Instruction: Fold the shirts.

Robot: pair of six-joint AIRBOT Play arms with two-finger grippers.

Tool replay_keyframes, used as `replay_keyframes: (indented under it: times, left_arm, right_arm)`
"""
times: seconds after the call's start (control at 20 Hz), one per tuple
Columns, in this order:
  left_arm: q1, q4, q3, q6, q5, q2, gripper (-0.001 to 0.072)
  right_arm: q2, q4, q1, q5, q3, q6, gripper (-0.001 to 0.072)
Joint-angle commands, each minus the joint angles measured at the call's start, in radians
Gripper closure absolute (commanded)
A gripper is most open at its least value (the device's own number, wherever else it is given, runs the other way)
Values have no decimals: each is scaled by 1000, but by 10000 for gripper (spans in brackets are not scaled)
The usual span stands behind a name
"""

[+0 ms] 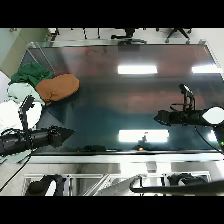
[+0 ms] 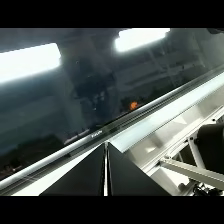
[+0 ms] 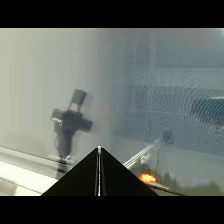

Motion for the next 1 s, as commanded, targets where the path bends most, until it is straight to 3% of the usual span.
replay_keyframes:
  times: [0.0,0.8,0.95]
  left_arm:
    - [0,-2,-6,0,1,0,694]
    - [0,-2,-6,0,4,0,693]
    - [0,-2,-6,-1,66,0,692]
  right_arm:
    - [0,0,0,1,-2,0,690]
    - [0,1,0,-3,-2,0,690]
    - [0,1,0,-18,-2,0,690]
